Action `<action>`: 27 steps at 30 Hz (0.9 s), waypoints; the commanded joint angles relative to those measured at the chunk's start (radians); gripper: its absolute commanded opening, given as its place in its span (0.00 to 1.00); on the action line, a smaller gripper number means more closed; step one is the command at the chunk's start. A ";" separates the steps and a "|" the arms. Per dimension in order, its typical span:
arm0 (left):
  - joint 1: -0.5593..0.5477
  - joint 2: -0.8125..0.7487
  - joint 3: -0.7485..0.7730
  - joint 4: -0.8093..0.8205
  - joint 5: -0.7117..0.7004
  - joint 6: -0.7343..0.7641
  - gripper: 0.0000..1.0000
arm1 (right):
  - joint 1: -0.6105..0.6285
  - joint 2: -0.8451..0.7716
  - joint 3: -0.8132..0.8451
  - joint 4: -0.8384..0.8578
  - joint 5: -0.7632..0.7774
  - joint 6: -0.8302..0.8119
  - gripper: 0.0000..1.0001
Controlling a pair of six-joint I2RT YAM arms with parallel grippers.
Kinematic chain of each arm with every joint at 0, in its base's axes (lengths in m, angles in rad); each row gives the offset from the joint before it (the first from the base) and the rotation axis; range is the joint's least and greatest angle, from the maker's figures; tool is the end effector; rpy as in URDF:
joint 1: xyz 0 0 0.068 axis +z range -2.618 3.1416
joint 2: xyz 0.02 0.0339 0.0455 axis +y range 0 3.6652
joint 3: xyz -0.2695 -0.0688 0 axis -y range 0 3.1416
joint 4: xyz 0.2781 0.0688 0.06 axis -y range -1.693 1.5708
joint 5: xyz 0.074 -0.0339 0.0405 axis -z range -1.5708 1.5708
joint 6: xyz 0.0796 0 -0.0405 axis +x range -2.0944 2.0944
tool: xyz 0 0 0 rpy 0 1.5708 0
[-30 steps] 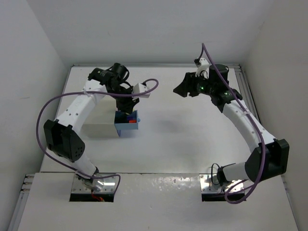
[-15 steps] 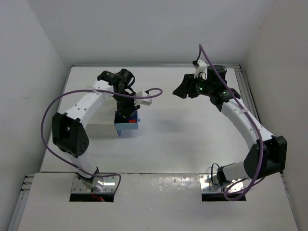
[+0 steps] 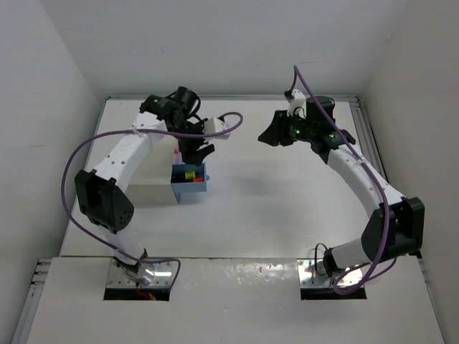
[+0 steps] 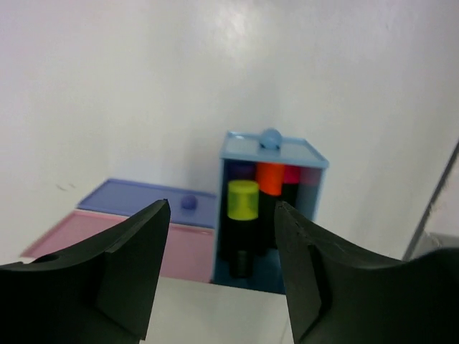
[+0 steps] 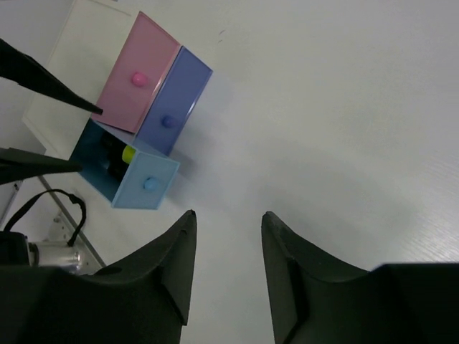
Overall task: Sort the stationery into containers
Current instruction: Place the pen in the drawer, then close the drawer in the storage box.
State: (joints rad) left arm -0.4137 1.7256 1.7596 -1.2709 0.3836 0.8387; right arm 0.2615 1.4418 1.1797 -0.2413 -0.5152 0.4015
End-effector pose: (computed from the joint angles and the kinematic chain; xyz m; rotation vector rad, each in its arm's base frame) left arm 0.3414 -0.1824 0.3095 1.6584 2.1417 -0.4177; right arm 0.3714 0.1400 0.2975 -0.1803 2.1300 0.9324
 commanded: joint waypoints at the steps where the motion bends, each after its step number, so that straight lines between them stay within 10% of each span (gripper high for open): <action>1: 0.025 -0.067 0.072 0.106 0.075 -0.095 0.65 | 0.016 0.023 0.032 0.022 -0.020 0.011 0.39; 8: 0.185 -0.191 0.012 0.379 -0.005 -0.468 0.14 | 0.065 0.091 0.038 0.020 -0.026 0.054 0.30; 16: 0.563 -0.319 -0.199 0.489 -0.189 -0.690 0.15 | 0.200 0.232 0.060 0.062 -0.045 0.152 0.25; 27: 0.884 -0.205 -0.213 0.318 -0.134 -0.540 0.16 | 0.312 0.365 0.093 0.167 -0.111 0.200 0.19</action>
State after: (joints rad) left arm 0.4339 1.5173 1.5646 -0.9127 0.2375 0.2474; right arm 0.5629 1.7859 1.2247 -0.1661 -0.5808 0.5598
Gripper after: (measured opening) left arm 0.156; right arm 0.200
